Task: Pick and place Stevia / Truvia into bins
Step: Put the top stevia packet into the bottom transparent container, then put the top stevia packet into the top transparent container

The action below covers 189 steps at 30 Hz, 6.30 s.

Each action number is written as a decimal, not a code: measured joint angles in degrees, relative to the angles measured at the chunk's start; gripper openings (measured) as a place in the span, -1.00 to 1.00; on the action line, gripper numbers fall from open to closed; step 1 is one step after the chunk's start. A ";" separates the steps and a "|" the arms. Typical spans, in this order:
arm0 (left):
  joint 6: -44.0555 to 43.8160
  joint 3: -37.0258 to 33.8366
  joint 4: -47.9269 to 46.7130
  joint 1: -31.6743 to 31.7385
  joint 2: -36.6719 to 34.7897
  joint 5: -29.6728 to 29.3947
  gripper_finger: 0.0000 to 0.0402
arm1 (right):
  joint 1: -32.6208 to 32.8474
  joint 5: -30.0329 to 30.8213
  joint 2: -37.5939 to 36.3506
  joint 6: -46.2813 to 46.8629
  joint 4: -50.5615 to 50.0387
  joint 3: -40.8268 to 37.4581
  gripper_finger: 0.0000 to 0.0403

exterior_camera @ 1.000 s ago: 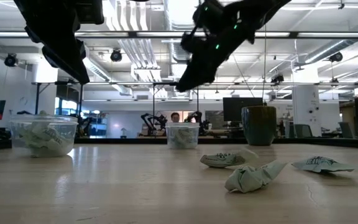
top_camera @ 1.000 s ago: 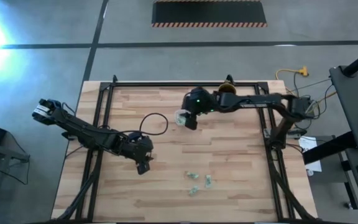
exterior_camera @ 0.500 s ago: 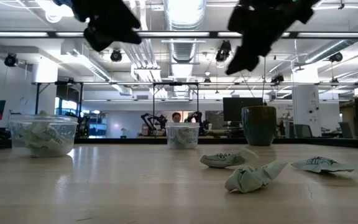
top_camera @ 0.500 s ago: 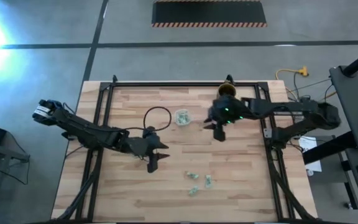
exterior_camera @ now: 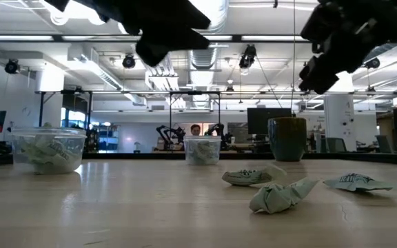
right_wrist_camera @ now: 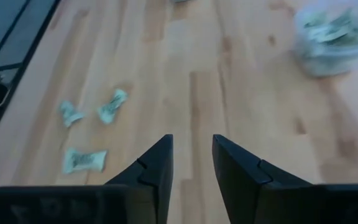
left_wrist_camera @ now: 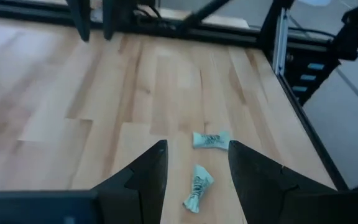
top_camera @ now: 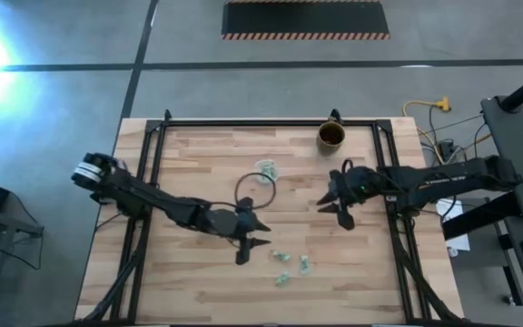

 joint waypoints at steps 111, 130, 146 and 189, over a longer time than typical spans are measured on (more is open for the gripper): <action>-36.14 12.36 -80.09 -4.26 -0.70 -5.77 -0.94 | 5.38 2.20 -3.13 -1.66 3.50 -6.32 -0.71; -40.32 12.03 -75.31 -4.61 -3.62 -2.79 -0.30 | 5.42 -7.23 -2.77 -6.96 5.24 -6.65 -0.72; -32.59 10.26 -65.45 -7.08 -11.58 -6.95 -0.30 | 16.15 -10.09 14.03 -1.15 23.84 -3.00 -0.55; -33.00 9.19 -64.73 -14.51 -12.72 -11.94 -0.30 | 23.43 6.49 40.36 -3.43 18.44 8.71 -0.37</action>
